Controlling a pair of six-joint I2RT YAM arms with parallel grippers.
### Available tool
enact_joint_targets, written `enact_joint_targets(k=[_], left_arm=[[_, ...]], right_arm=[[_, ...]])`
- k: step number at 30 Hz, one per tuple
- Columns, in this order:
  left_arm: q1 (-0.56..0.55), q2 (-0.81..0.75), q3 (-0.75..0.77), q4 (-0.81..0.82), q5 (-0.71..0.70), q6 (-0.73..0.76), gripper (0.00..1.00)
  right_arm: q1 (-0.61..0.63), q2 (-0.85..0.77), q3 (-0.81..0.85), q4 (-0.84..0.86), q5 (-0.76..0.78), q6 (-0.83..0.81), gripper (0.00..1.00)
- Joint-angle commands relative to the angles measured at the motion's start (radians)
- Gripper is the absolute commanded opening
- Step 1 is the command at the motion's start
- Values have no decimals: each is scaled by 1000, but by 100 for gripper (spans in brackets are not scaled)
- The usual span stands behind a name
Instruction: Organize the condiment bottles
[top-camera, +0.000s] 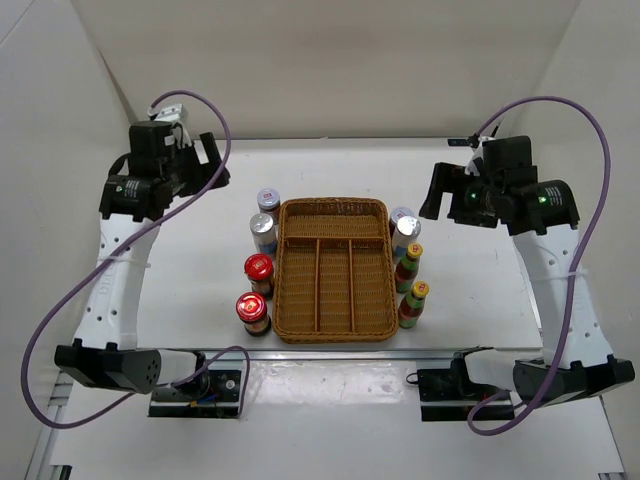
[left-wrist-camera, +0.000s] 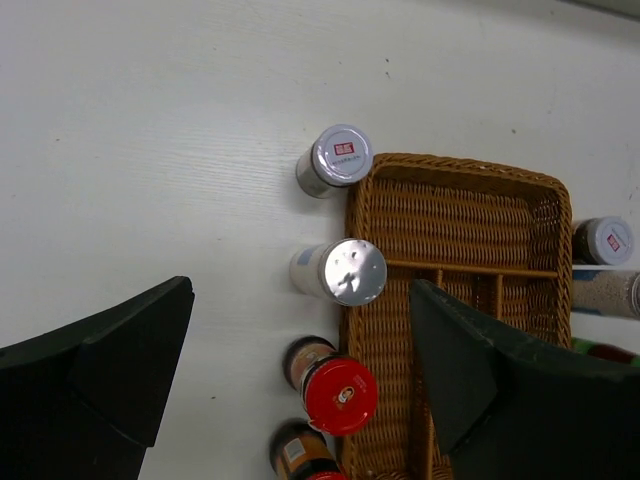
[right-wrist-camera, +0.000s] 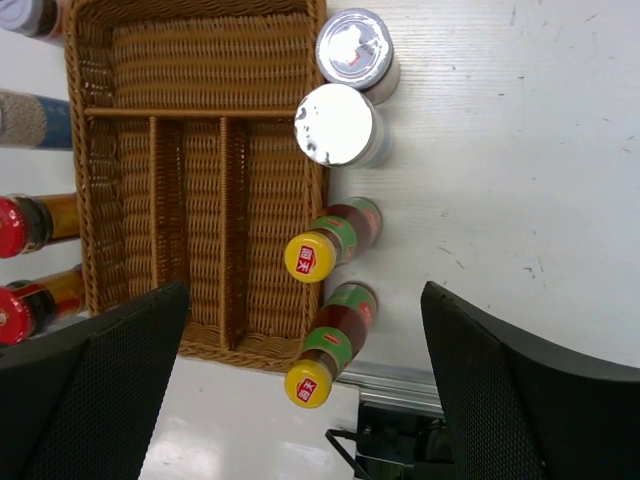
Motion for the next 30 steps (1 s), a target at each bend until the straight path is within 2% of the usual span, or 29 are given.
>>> enact_joint_targets(k=[1, 4, 7, 13, 15, 19, 24, 30], left_arm=[[82, -59, -4, -30, 120, -15, 100], [82, -70, -42, -30, 103, 5, 100], [99, -70, -120, -30, 17, 5, 100], [166, -36, -223, -30, 74, -18, 100], [166, -25, -251, -30, 87, -30, 100], [166, -25, -275, -30, 98, -41, 100], [166, -16, -285, -30, 98, -41, 100], [166, -16, -285, -30, 89, -32, 100]], right_arm=[[3, -14, 31, -6, 49, 0, 100], [3, -14, 21, -6, 49, 0, 100], [14, 35, 39, 5, 40, 0, 100], [75, 286, 180, -52, 100, 0, 100], [85, 403, 231, -79, 112, -9, 95], [94, 549, 294, -100, 152, -35, 94], [85, 639, 327, -80, 170, -45, 92], [63, 721, 314, -30, 97, -45, 91]])
